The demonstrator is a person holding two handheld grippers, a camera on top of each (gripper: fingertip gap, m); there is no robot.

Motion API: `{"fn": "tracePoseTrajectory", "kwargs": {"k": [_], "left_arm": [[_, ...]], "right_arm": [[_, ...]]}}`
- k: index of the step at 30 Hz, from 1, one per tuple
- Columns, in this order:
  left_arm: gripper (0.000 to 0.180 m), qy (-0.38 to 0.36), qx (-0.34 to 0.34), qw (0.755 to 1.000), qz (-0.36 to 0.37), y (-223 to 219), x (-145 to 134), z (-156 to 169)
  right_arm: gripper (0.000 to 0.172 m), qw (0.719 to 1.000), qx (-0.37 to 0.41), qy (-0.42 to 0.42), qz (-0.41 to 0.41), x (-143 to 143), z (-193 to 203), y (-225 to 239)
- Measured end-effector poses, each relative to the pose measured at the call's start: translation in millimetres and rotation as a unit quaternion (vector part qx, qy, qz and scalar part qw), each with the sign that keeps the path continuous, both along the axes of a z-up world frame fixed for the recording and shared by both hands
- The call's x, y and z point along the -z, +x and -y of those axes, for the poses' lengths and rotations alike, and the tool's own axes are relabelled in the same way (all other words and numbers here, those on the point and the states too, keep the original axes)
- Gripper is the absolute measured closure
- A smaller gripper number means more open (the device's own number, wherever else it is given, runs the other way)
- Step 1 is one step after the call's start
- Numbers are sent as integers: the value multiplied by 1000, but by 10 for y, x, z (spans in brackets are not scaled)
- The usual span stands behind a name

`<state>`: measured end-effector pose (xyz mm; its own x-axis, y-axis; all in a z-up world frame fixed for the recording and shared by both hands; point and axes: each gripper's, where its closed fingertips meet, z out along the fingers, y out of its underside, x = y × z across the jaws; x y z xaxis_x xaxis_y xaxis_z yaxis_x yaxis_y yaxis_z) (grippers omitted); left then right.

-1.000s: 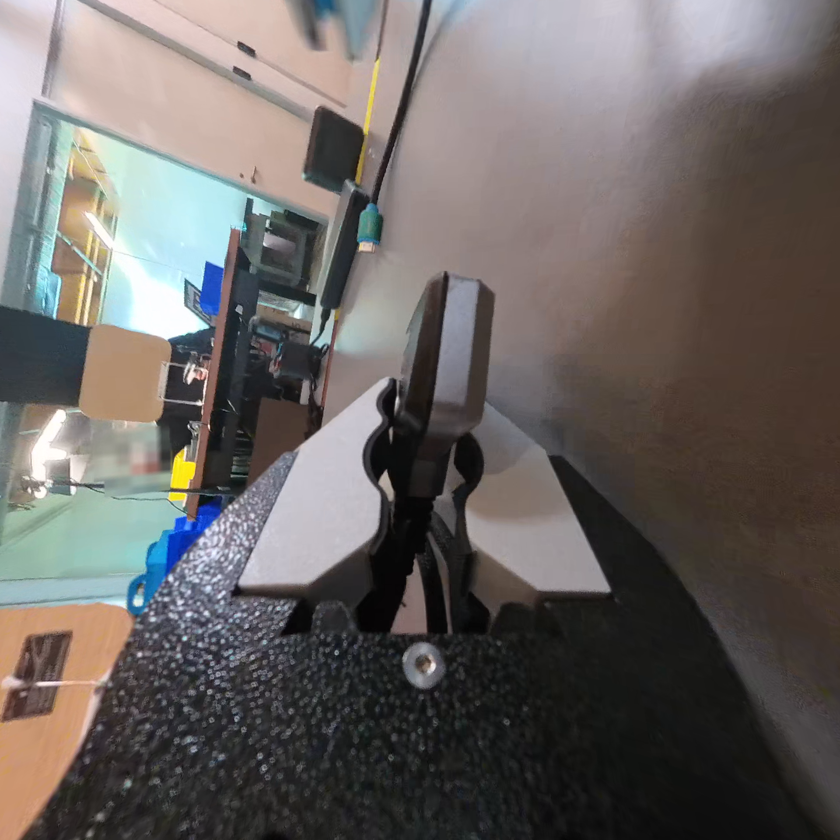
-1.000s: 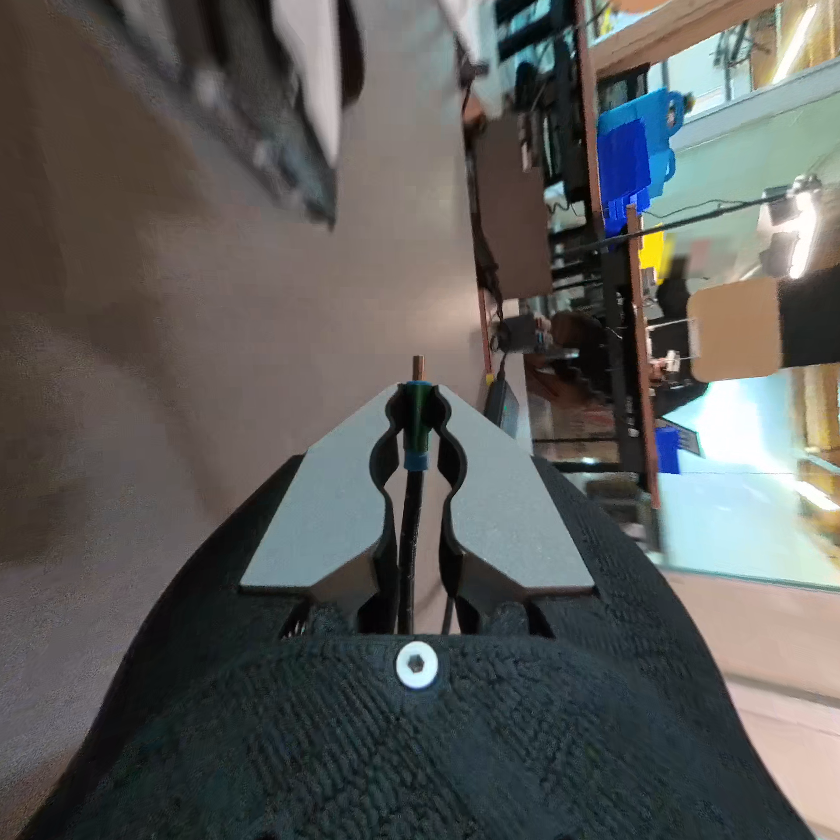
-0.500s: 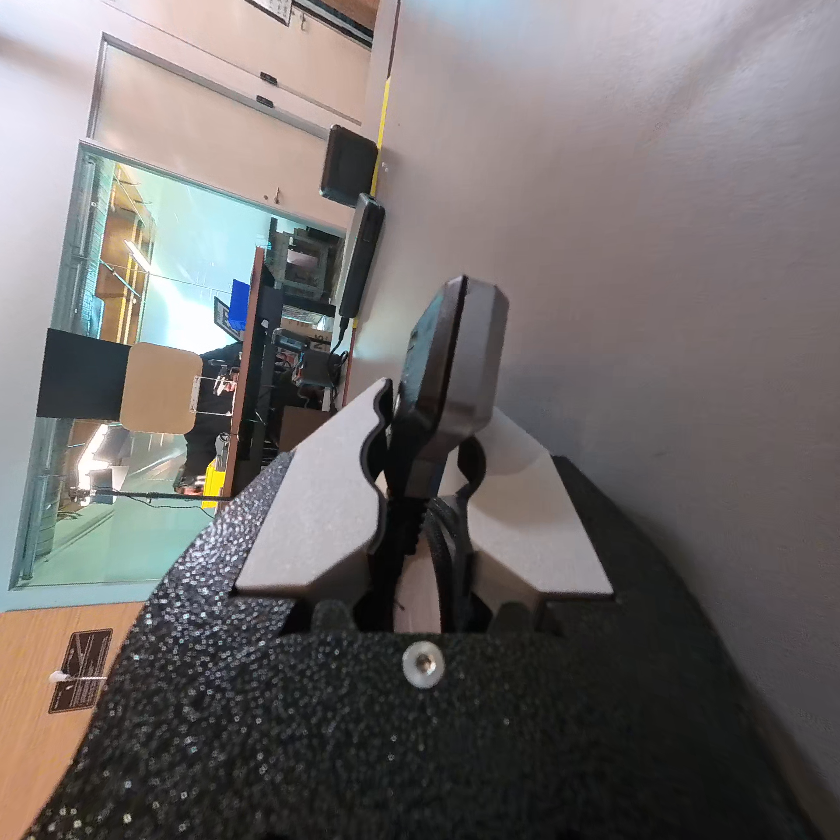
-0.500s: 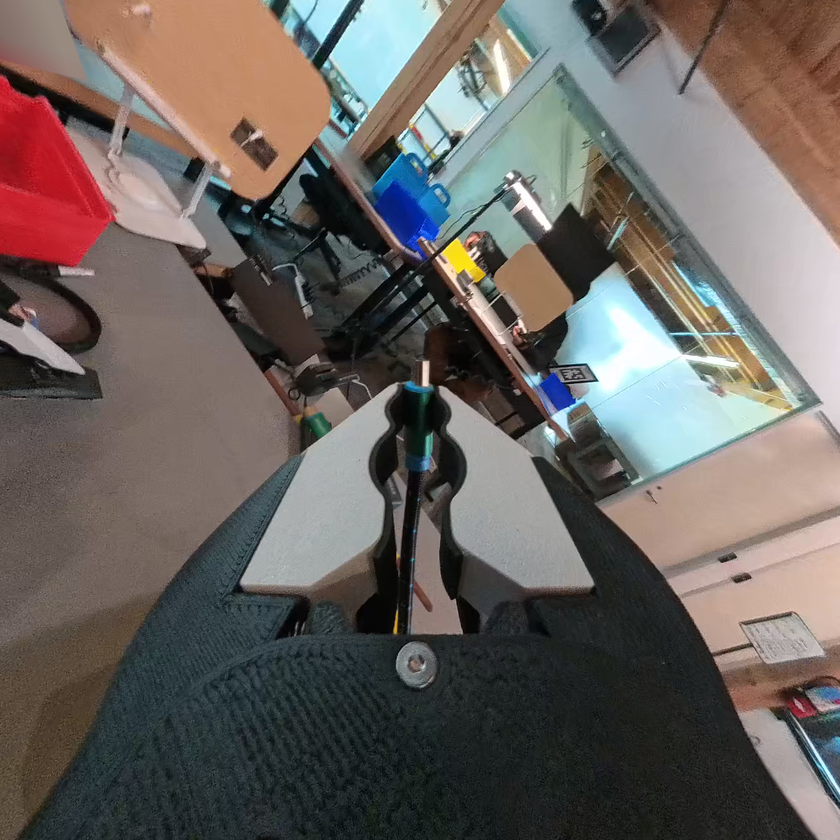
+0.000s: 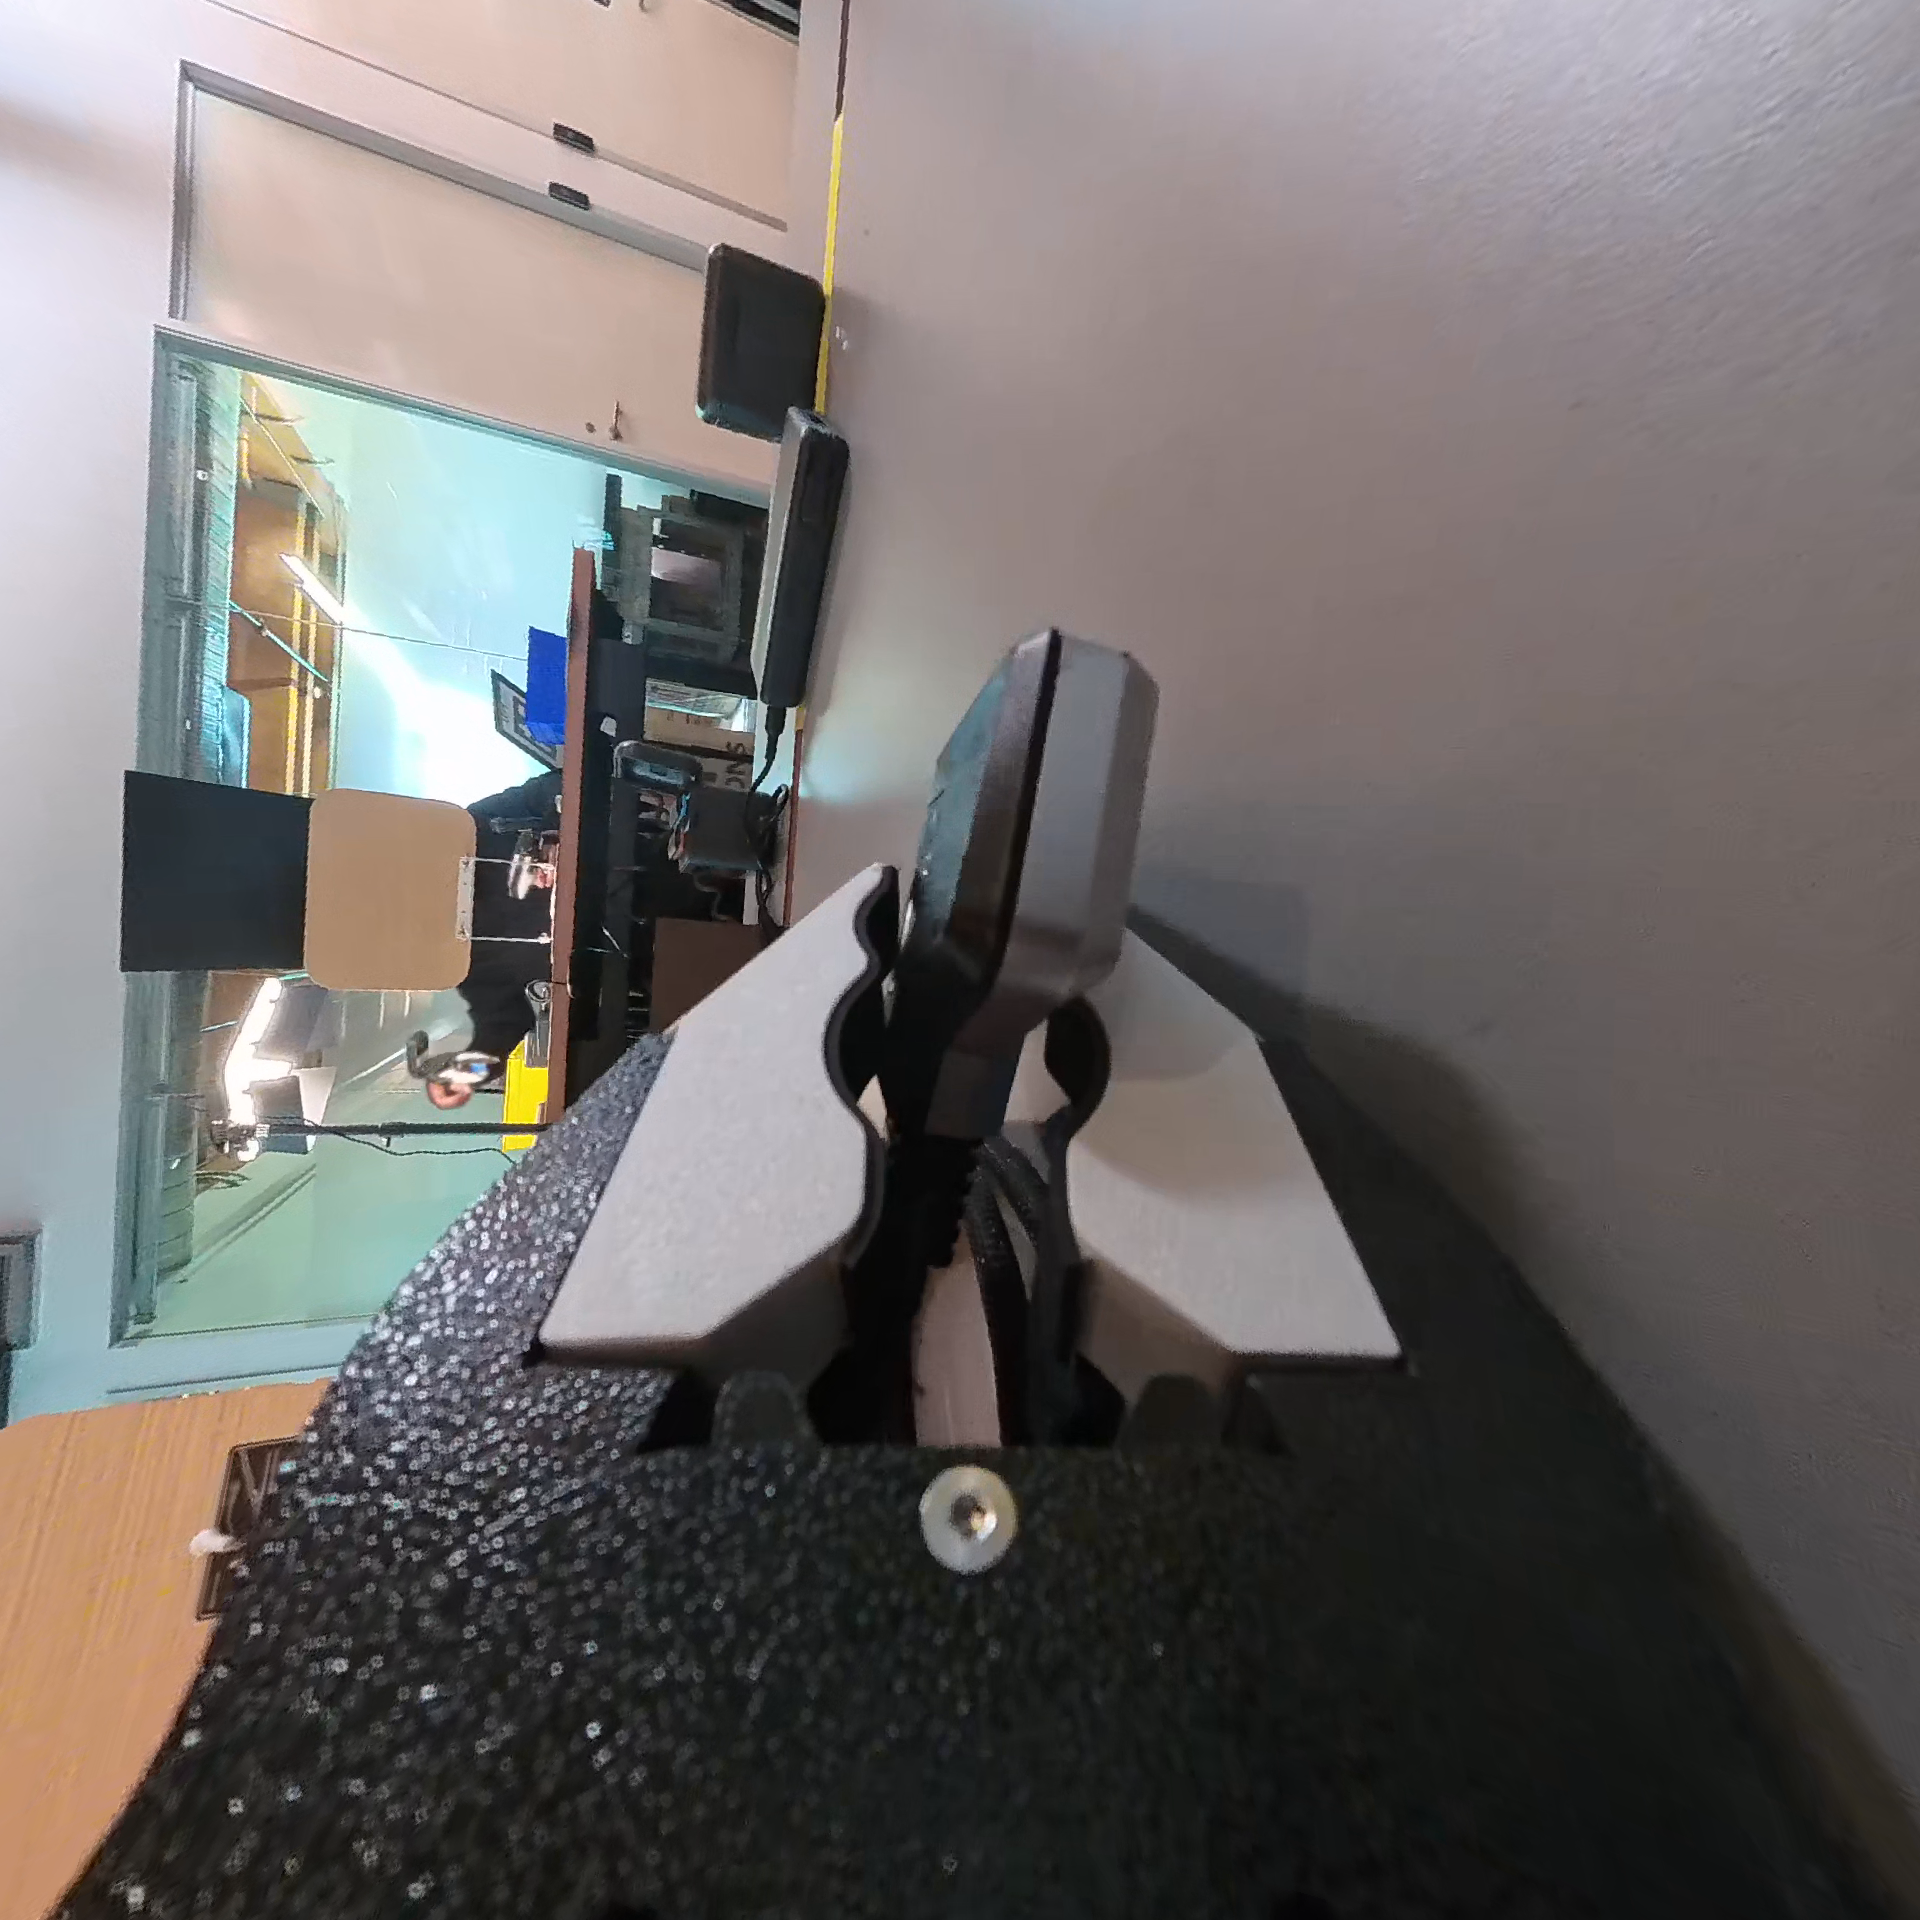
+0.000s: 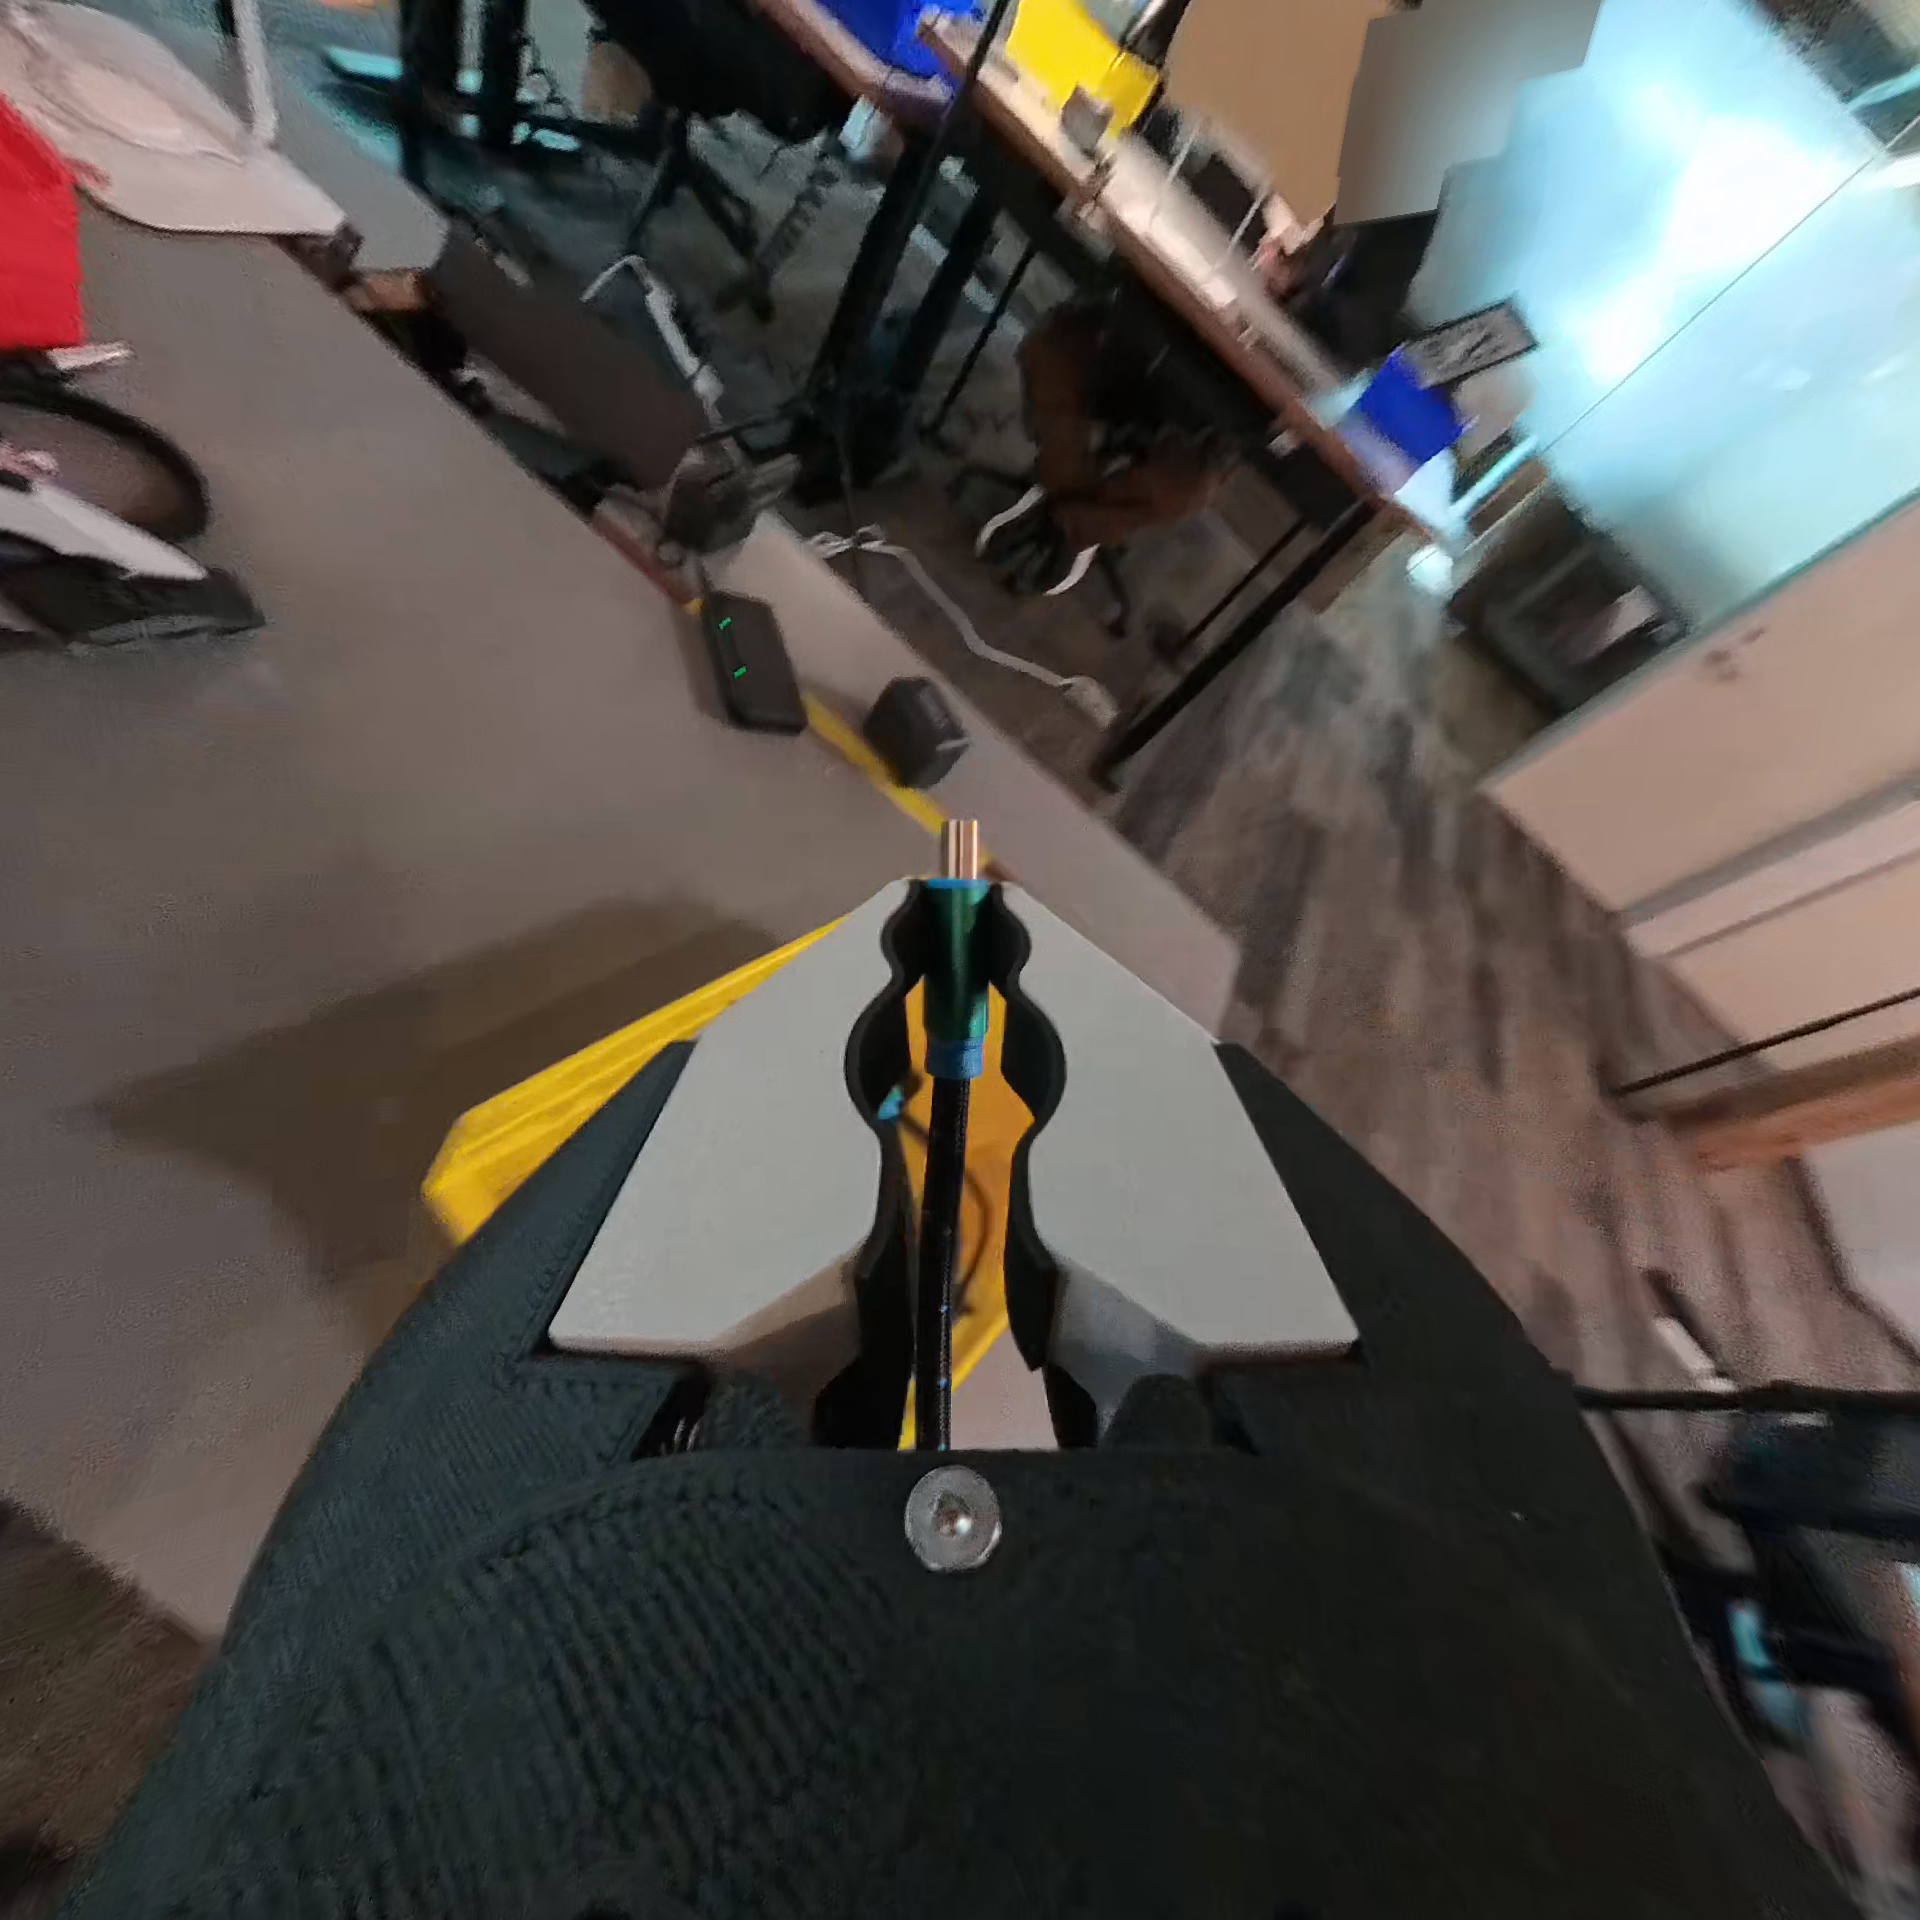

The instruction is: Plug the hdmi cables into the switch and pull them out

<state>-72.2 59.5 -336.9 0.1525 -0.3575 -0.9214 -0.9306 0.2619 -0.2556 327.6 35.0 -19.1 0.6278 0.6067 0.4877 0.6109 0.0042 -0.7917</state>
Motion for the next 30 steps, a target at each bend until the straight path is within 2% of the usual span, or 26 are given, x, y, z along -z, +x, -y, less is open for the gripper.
{"fn": "tracePoseTrajectory", "kwargs": {"k": [6, 9, 13, 17, 19, 22, 26, 28, 30], "left_arm": [[157, -1, -1, 1000, -6, -4, 9, 3], [157, -3, -1, 1000, -5, -6, 11, 5], [157, -5, 0, 1000, -5, -9, 13, 9], [156, -6, 2, 1000, -6, -8, 14, 13], [157, -6, 2, 1000, -7, -7, 15, 14], [157, -7, 3, 1000, -7, -4, 17, 15], [156, -17, 6, 999, 33, 13, -38, 9], [156, -19, 6, 996, 89, 1, -165, -9], [156, -16, 9, 990, 137, -25, -289, -10]], "right_arm": [[163, 984, -41, -172, 13, 1201, -194, -307], [163, 969, -14, -231, 86, 1761, -368, -381], [162, 926, 42, -293, 232, 2340, -532, -282], [162, 869, 39, -405, 282, 2726, -387, -316], [158, 849, 45, -435, 296, 2773, -331, -297], [117, 860, 90, -399, 303, 2571, -445, -222], [95, 904, 149, -250, 312, 1954, -672, -255], [89, 930, 129, -153, 307, 1687, -733, -573], [87, 945, 71, -78, 310, 1592, -680, -1048]]}}
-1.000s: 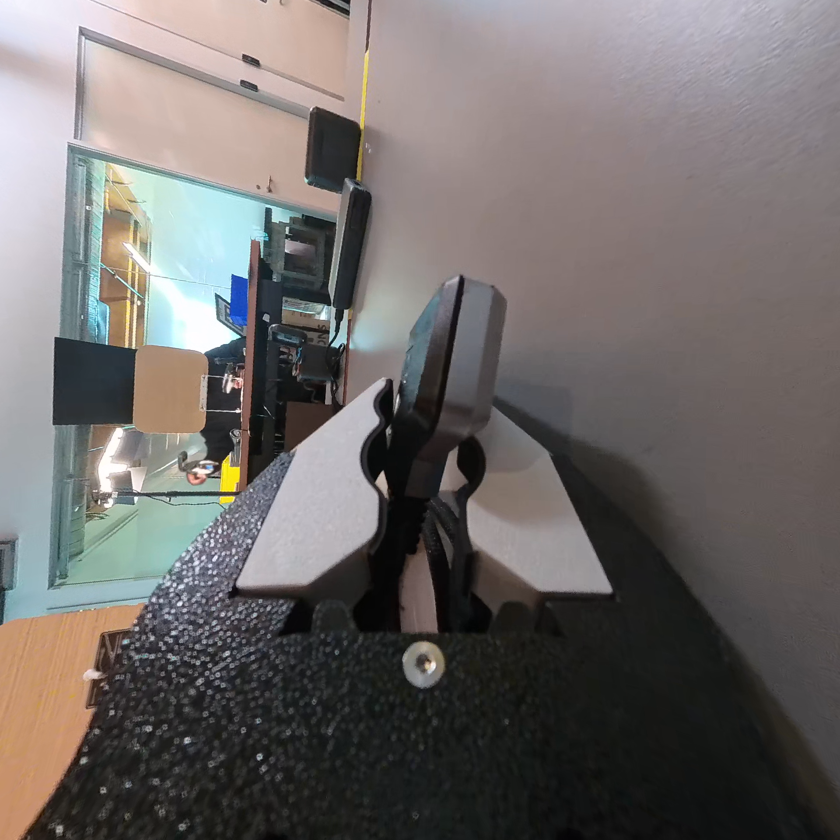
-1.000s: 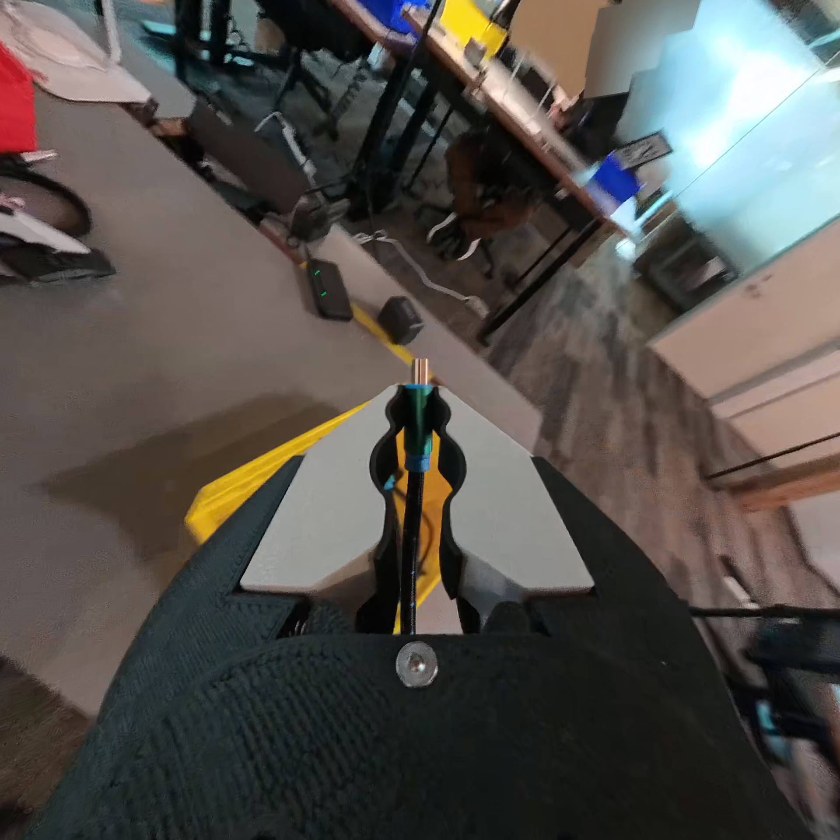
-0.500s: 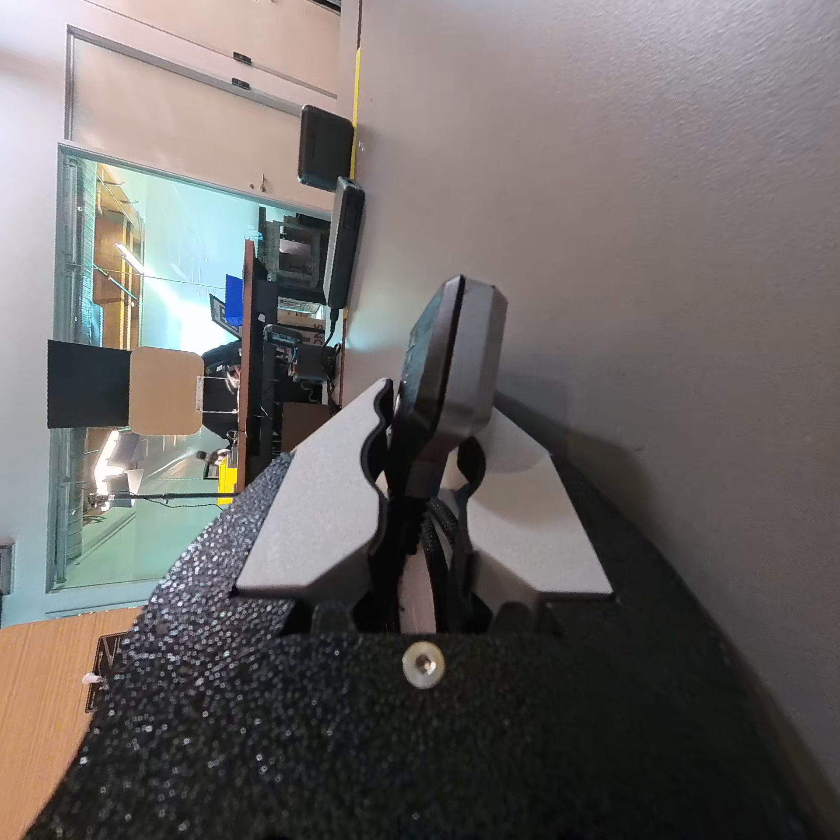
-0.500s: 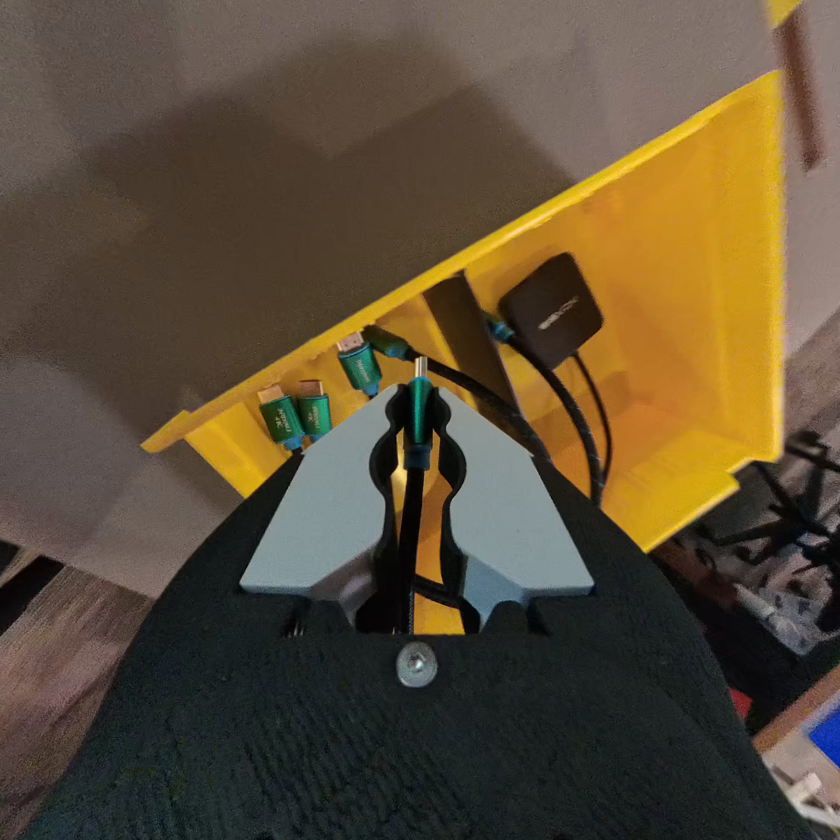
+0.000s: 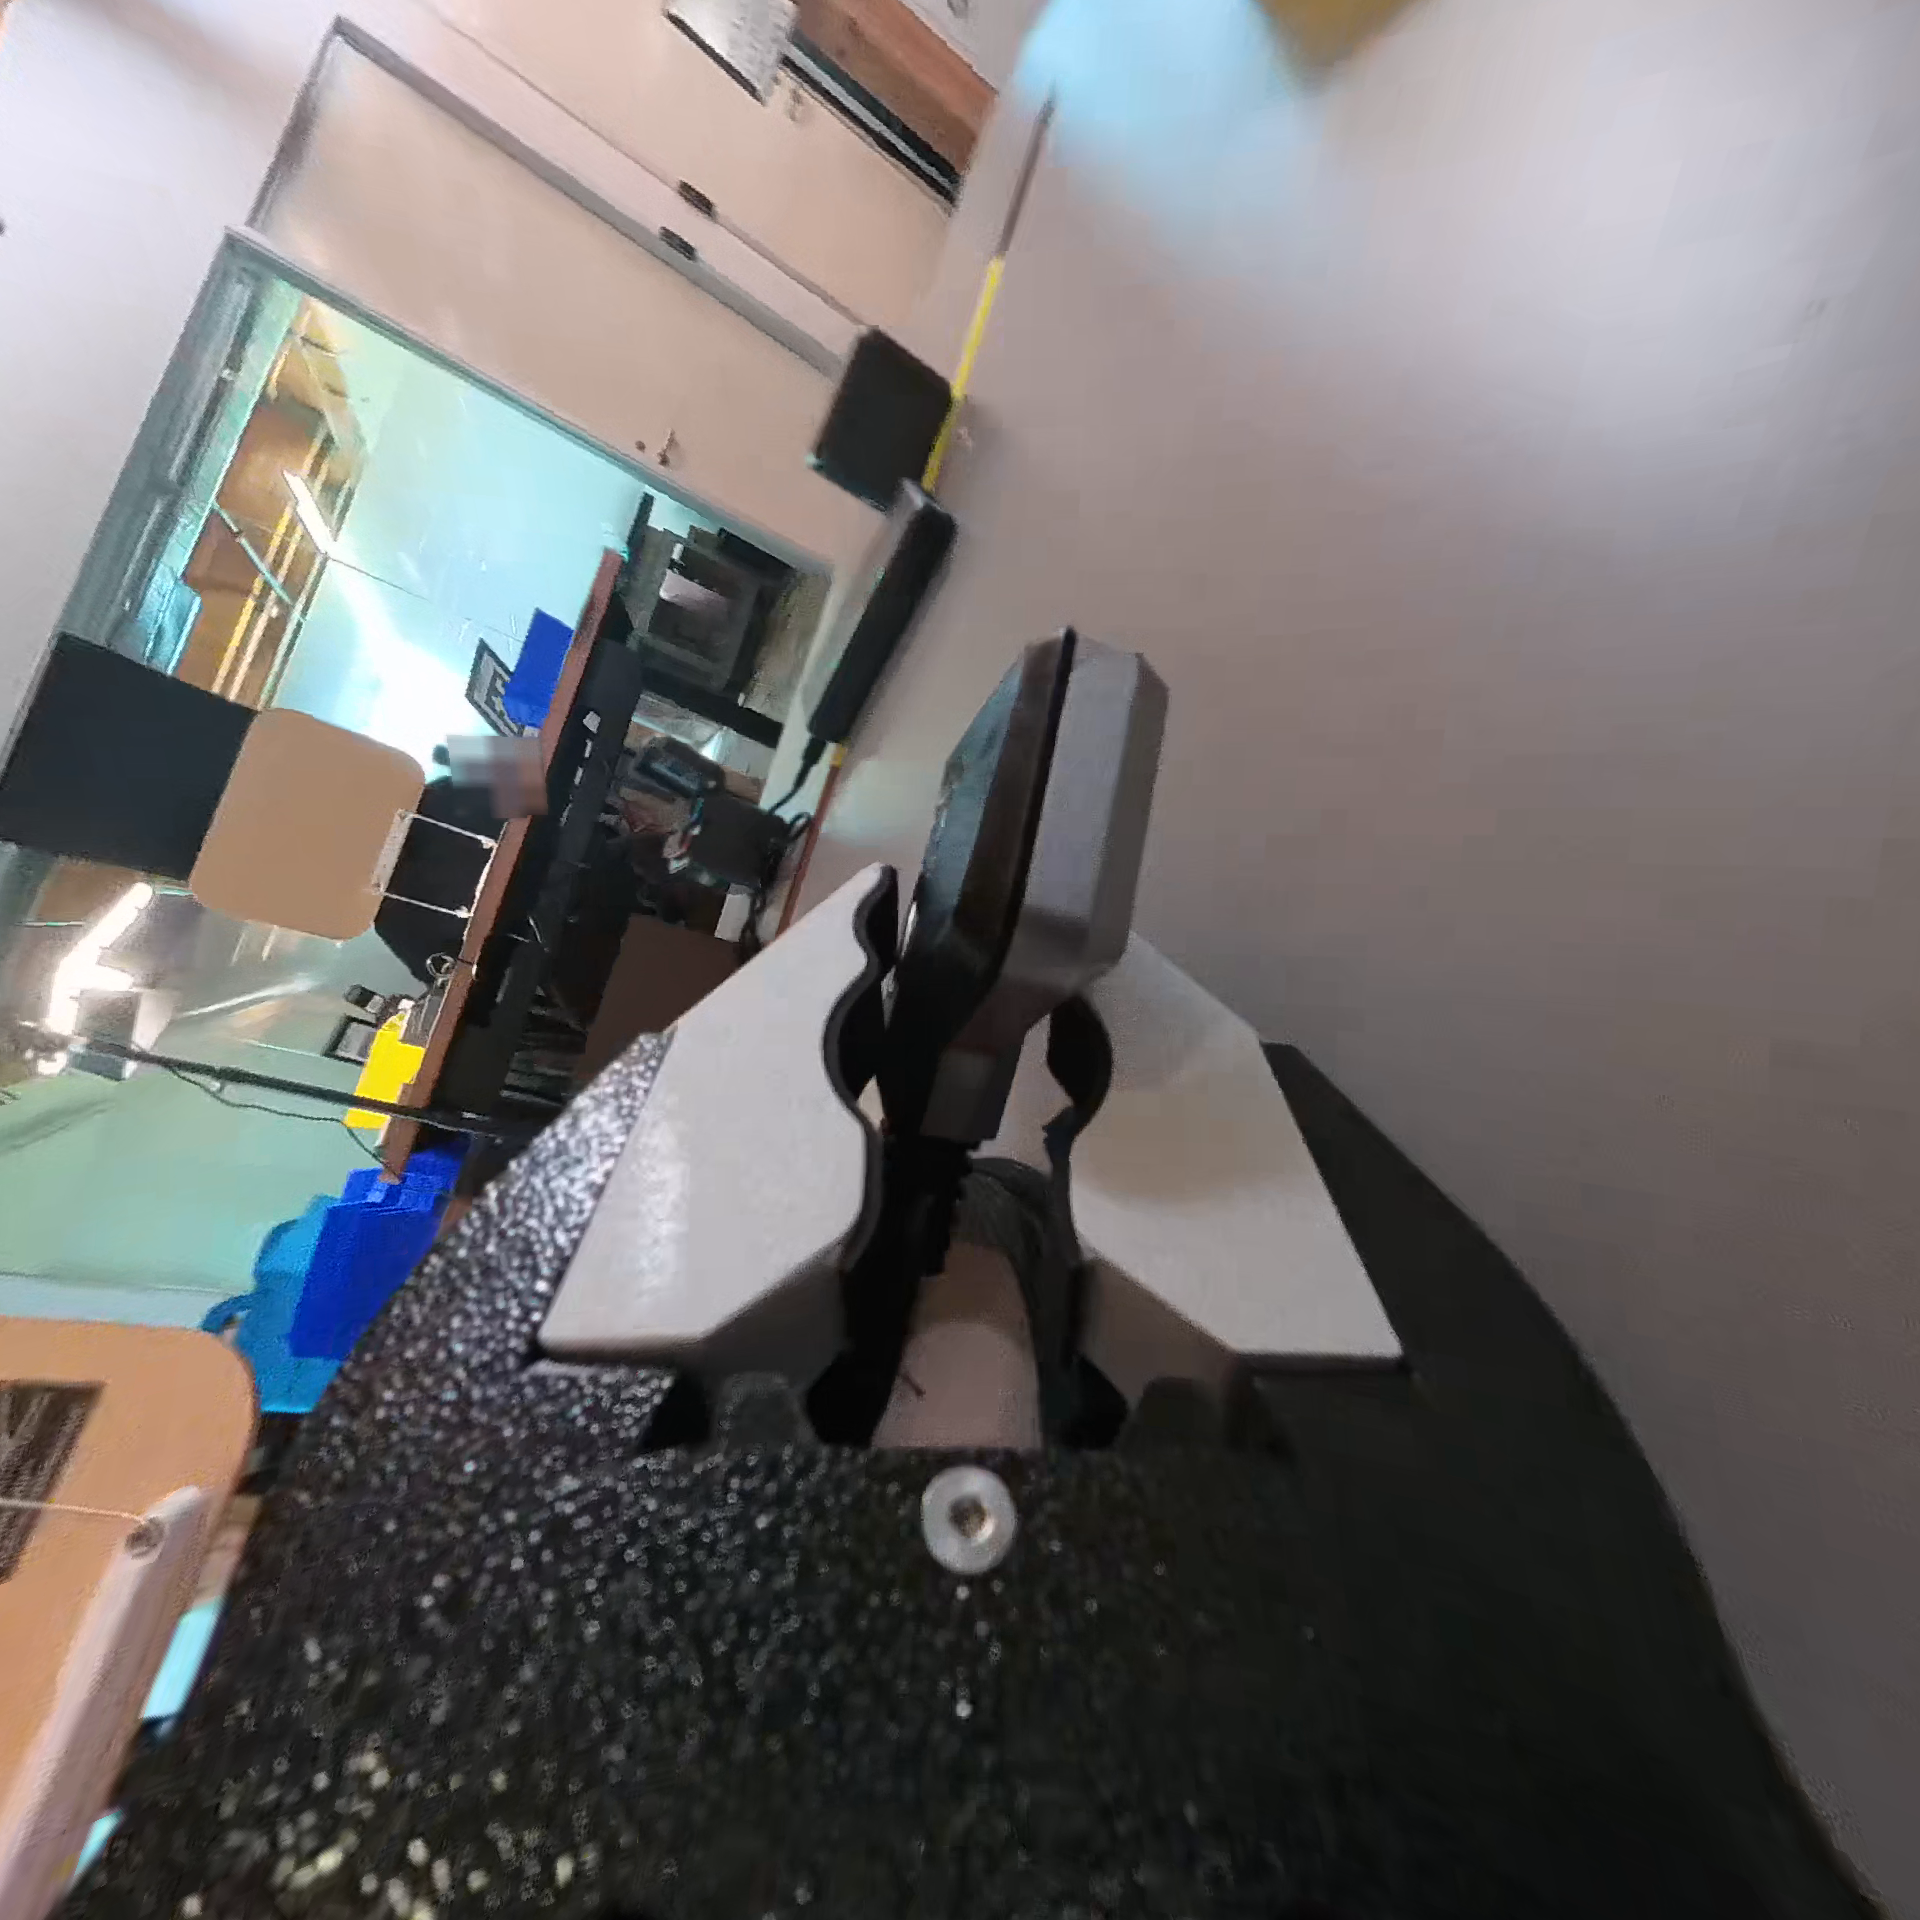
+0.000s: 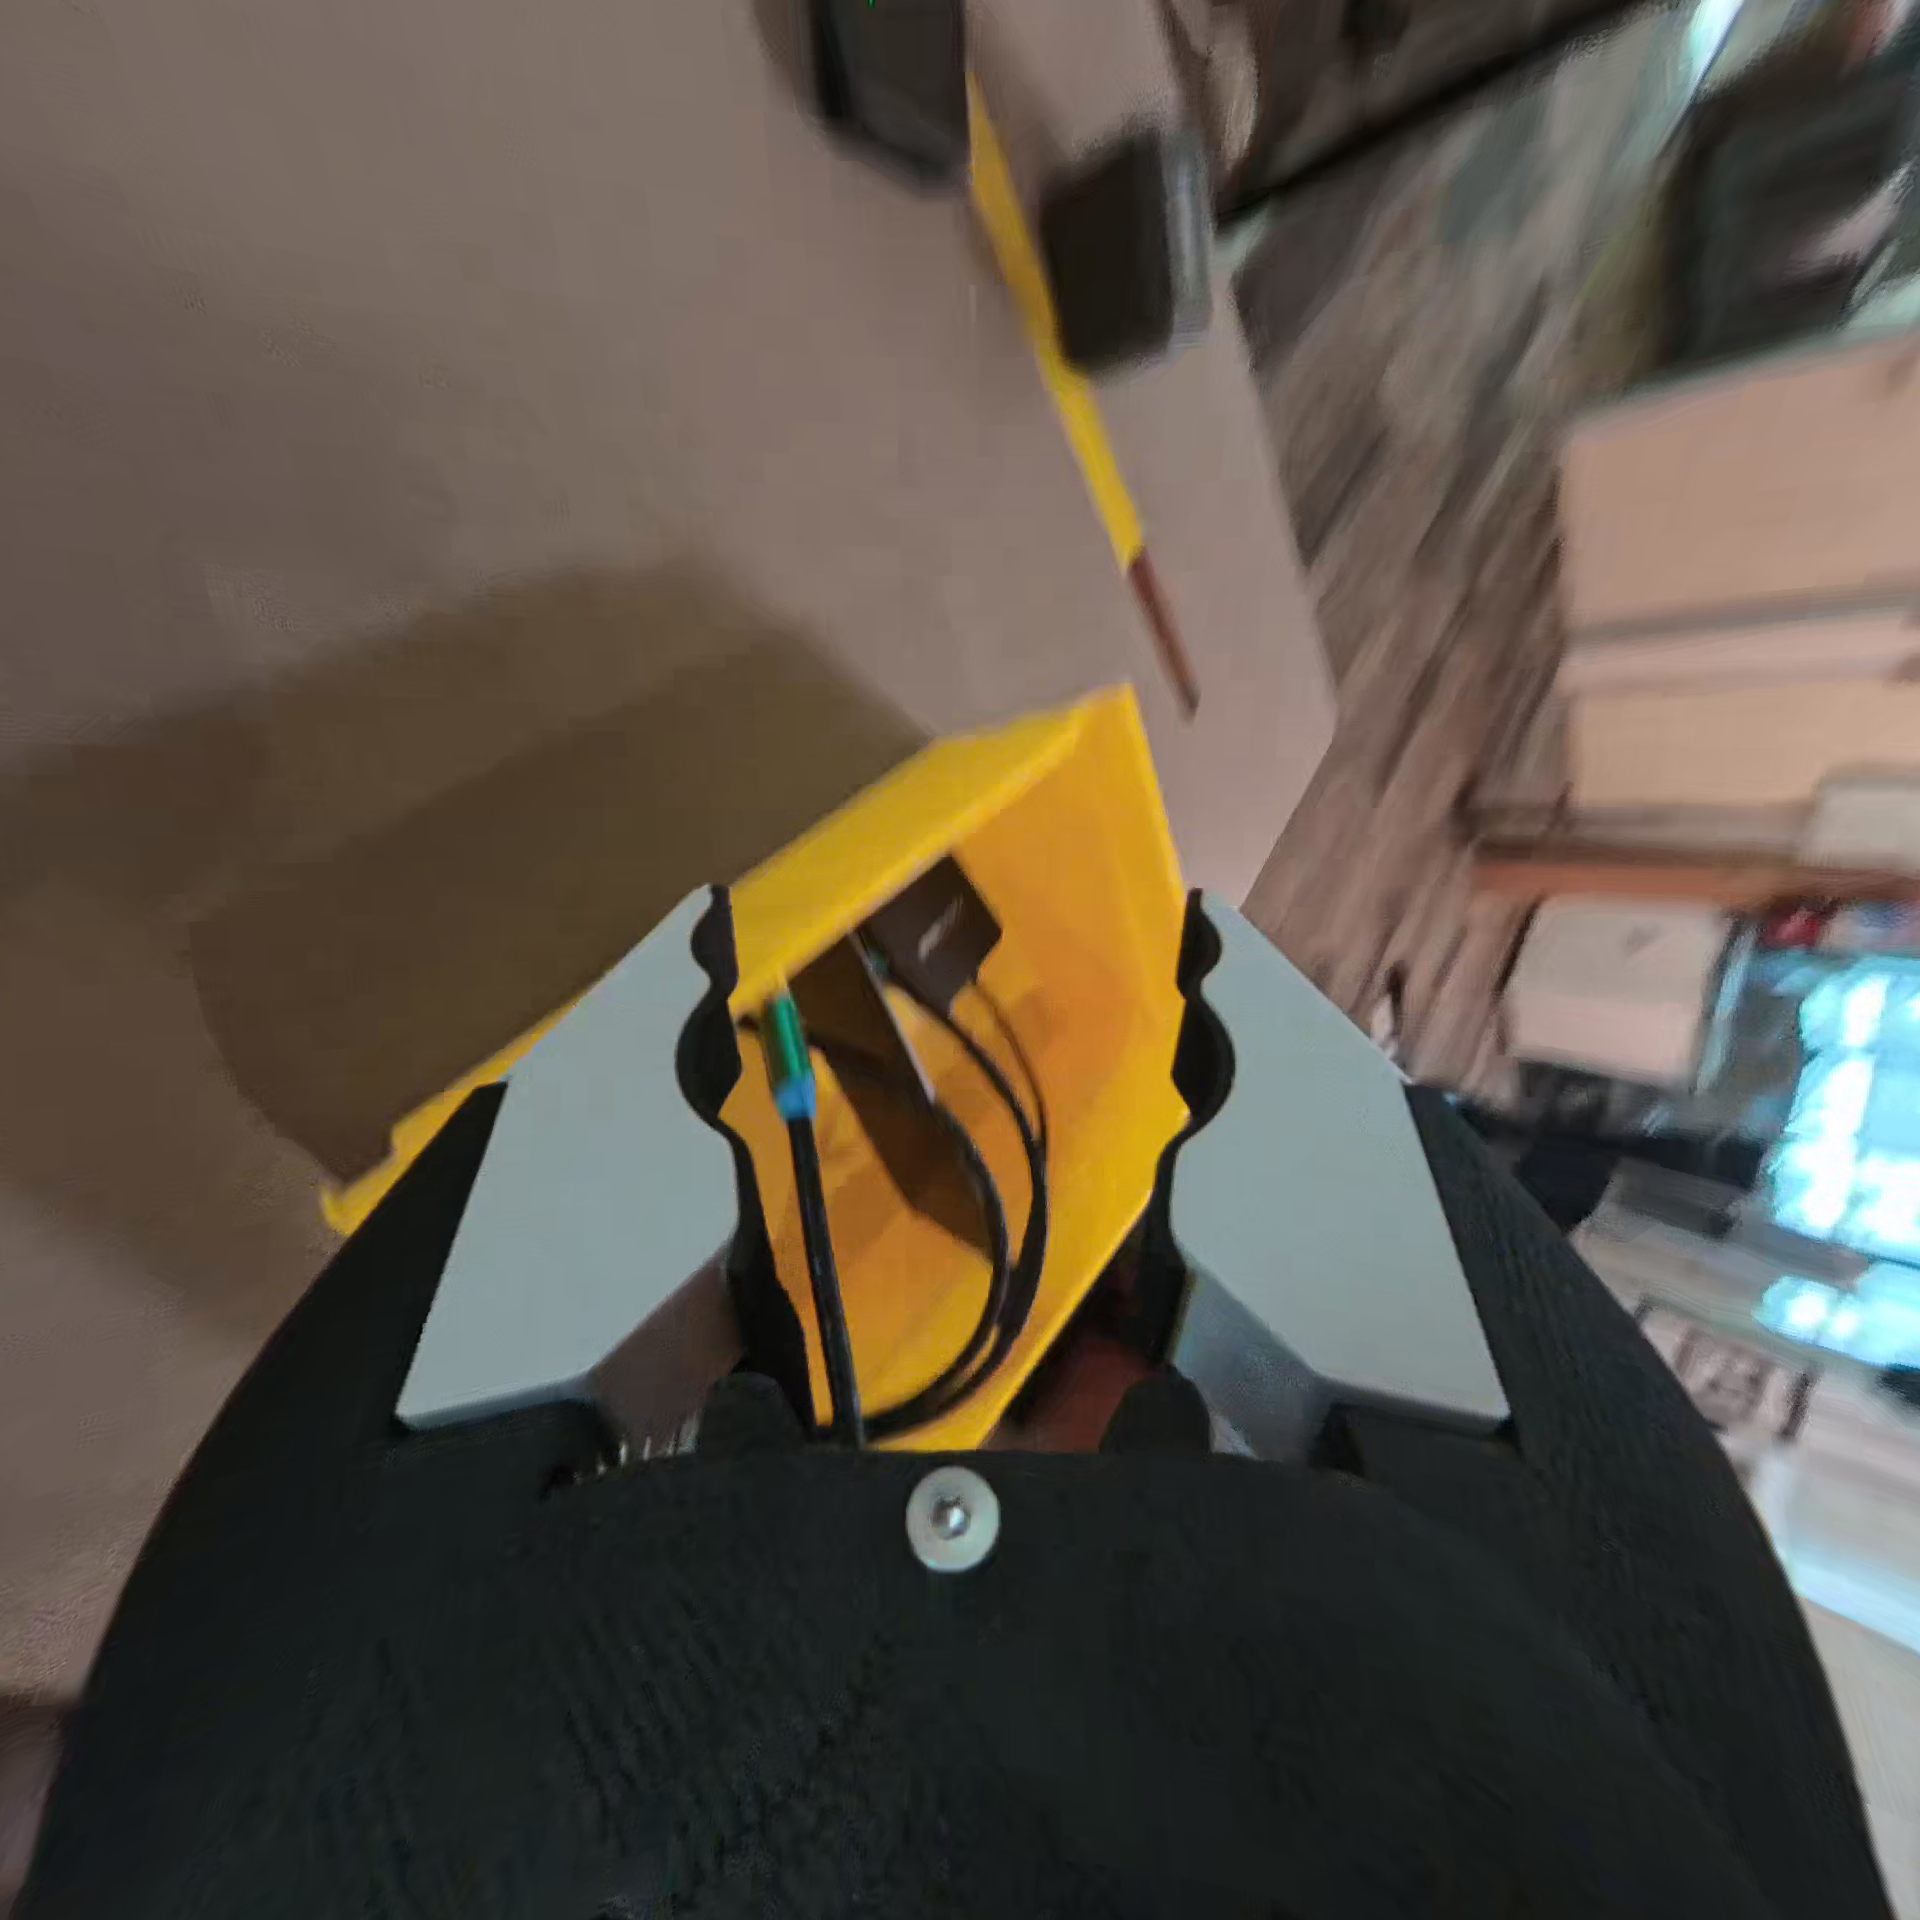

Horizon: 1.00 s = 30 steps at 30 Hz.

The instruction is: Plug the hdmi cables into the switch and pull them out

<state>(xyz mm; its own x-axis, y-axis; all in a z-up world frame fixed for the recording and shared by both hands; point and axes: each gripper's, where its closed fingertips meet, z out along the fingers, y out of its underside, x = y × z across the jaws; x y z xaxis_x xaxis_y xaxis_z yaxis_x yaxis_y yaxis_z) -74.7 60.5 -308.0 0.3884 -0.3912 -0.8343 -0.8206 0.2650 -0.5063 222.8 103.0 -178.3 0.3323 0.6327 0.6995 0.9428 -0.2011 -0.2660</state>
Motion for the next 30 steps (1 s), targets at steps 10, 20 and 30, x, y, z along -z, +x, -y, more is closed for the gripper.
{"fn": "tracePoseTrajectory", "kwargs": {"k": [10, 20, 30], "left_arm": [[156, 0, 115, 991, 74, 213, -215, 329], [120, 180, 70, 972, 132, 99, -828, 432], [104, 160, 83, 962, 203, -10, -898, 441]], "right_arm": [[107, 828, -530, 180, 21, 766, 1180, -2680], [154, 817, -497, 291, -6, 493, 1057, -2802], [154, 873, -234, 426, -24, -996, 377, -1074]]}}
